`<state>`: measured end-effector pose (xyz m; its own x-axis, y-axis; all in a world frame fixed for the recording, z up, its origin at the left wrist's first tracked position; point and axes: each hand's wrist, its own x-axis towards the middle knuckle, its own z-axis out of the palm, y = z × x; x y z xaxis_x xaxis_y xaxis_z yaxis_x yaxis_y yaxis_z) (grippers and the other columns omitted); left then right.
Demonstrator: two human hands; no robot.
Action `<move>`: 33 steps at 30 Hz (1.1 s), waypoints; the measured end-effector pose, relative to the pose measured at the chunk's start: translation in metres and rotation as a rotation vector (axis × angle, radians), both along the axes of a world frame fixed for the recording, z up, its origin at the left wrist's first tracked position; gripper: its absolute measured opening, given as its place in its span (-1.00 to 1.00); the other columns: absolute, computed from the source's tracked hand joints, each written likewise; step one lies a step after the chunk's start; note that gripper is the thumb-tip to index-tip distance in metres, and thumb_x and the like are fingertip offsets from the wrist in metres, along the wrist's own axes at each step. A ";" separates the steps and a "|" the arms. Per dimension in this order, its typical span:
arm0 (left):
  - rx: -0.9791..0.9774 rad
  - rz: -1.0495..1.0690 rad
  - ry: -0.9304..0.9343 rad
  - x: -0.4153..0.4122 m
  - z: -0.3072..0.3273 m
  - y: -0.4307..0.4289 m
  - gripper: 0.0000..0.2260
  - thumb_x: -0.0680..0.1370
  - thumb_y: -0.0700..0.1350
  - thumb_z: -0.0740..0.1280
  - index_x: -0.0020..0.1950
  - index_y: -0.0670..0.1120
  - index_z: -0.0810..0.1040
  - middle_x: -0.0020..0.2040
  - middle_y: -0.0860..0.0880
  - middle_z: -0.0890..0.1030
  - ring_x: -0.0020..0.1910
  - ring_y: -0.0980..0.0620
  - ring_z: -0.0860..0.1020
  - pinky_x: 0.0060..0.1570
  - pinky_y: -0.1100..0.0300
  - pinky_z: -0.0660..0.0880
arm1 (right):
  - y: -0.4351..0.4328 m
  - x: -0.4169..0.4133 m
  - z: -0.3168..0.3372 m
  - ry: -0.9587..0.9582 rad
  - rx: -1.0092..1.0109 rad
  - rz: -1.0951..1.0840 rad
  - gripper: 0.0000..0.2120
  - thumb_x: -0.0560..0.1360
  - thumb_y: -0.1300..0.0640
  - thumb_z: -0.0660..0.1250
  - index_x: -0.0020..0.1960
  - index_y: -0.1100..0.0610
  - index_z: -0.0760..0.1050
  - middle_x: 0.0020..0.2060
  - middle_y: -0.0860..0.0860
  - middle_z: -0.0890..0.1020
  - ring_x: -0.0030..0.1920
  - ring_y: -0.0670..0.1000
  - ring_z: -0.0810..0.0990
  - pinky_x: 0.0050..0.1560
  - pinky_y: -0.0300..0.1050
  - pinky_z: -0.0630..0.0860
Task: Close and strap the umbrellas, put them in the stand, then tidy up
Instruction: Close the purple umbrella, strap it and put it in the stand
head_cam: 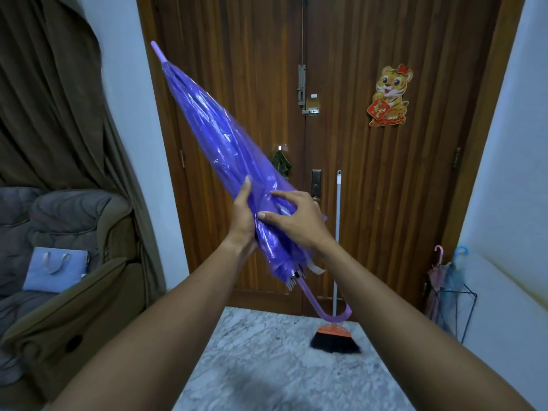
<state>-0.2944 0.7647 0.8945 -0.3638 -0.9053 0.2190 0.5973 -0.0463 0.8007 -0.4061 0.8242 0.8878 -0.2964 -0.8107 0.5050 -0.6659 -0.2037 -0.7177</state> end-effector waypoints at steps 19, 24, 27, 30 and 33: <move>0.046 0.197 -0.130 -0.006 -0.009 -0.012 -0.63 0.48 -0.19 0.48 0.25 -0.22 0.53 0.04 -0.16 0.70 -0.11 -0.11 0.72 -0.11 -0.02 0.65 | 0.009 -0.020 0.003 -0.149 0.106 -0.020 -0.83 0.48 -0.07 0.49 -0.10 0.03 0.71 -0.11 -0.11 0.70 0.04 -0.07 0.64 0.13 0.09 0.61; 0.032 0.238 -0.138 -0.005 -0.014 -0.010 -0.61 0.56 -0.06 0.41 0.35 -0.13 0.46 0.14 -0.11 0.66 0.02 -0.07 0.69 0.03 -0.03 0.63 | 0.029 -0.016 0.021 -0.517 0.100 0.143 -0.74 0.54 0.11 0.45 0.06 0.32 0.63 -0.25 0.04 0.65 -0.28 -0.07 0.57 -0.29 -0.26 0.53; 0.051 0.241 -0.126 -0.008 -0.007 -0.003 -0.68 0.62 0.00 0.32 0.31 -0.12 0.44 0.06 -0.07 0.65 -0.03 -0.01 0.68 -0.03 0.06 0.62 | 0.037 -0.007 0.019 -0.527 0.233 0.206 -0.73 0.60 0.11 0.37 0.13 0.33 0.59 -0.30 0.04 0.64 -0.46 -0.09 0.44 -0.49 -0.31 0.39; 0.119 0.329 -0.047 -0.017 0.005 -0.002 -0.61 0.64 0.02 0.27 0.37 -0.19 0.39 0.06 -0.08 0.63 -0.03 -0.03 0.65 0.04 0.01 0.62 | 0.037 0.000 0.011 -0.529 0.257 0.198 -0.70 0.64 0.10 0.30 0.14 0.35 0.61 -0.32 0.06 0.65 -0.58 -0.13 0.36 -0.58 -0.36 0.27; 0.195 0.358 0.019 -0.024 0.011 -0.002 -0.54 0.65 0.06 0.25 0.42 -0.21 0.34 0.19 -0.15 0.59 0.10 -0.12 0.62 0.20 -0.11 0.56 | 0.033 0.005 0.001 -0.499 0.222 0.167 -0.67 0.66 0.08 0.27 0.07 0.36 0.63 -0.39 0.08 0.60 -0.67 -0.19 0.34 -0.61 -0.37 0.22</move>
<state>-0.3186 0.7628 0.9058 -0.0160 -0.9993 0.0346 0.6179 0.0174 0.7861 -0.4011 0.8576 0.8885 -0.3144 -0.9376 0.1486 -0.2069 -0.0851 -0.9746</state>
